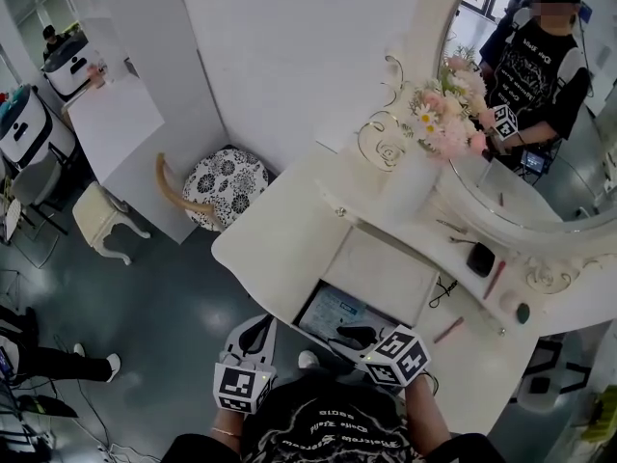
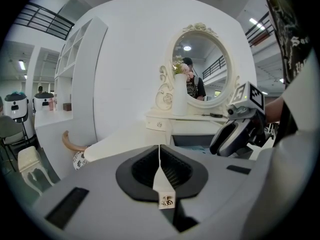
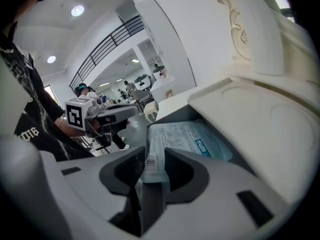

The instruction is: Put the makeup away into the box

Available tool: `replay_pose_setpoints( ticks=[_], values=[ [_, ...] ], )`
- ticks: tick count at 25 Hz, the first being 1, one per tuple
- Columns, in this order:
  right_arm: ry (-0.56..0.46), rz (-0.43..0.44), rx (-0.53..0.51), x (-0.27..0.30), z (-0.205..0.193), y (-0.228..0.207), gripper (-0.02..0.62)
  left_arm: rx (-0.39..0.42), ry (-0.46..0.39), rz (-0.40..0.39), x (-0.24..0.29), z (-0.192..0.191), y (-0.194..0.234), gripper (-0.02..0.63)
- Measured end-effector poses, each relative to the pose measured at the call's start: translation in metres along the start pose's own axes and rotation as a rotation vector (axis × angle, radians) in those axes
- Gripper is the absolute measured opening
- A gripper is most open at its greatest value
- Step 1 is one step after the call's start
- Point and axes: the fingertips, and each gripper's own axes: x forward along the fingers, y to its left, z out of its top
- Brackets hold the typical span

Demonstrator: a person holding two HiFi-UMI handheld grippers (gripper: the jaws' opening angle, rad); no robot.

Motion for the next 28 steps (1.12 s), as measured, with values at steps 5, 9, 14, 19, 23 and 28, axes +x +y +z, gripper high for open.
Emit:
replay_pose_setpoints(
  ticks=[5, 9, 14, 19, 23, 28],
  values=[
    [-0.061, -0.011, 0.002, -0.010, 0.006, 0.000, 0.130, 0.005, -0.006, -0.016, 0.002, 0.003, -0.002, 0.021],
    [-0.171, -0.079, 0.003, -0.026, 0.015, -0.006, 0.157, 0.011, -0.013, -0.039, 0.004, 0.006, -0.009, 0.021],
    [-0.331, -0.157, 0.036, -0.057, 0.025, -0.018, 0.179, 0.019, -0.024, -0.066, 0.006, 0.009, -0.021, 0.021],
    [-0.352, -0.217, -0.007, -0.072, 0.026, -0.015, 0.183, 0.018, -0.041, -0.091, 0.009, 0.017, -0.035, 0.021],
    [-0.357, -0.297, -0.021, -0.089, 0.019, -0.020, 0.183, 0.024, -0.047, -0.117, 0.014, 0.023, -0.049, 0.021],
    [-0.408, -0.431, 0.006, -0.127, 0.006, -0.036, 0.182, 0.036, -0.049, -0.148, 0.020, 0.027, -0.068, 0.021]
  ],
)
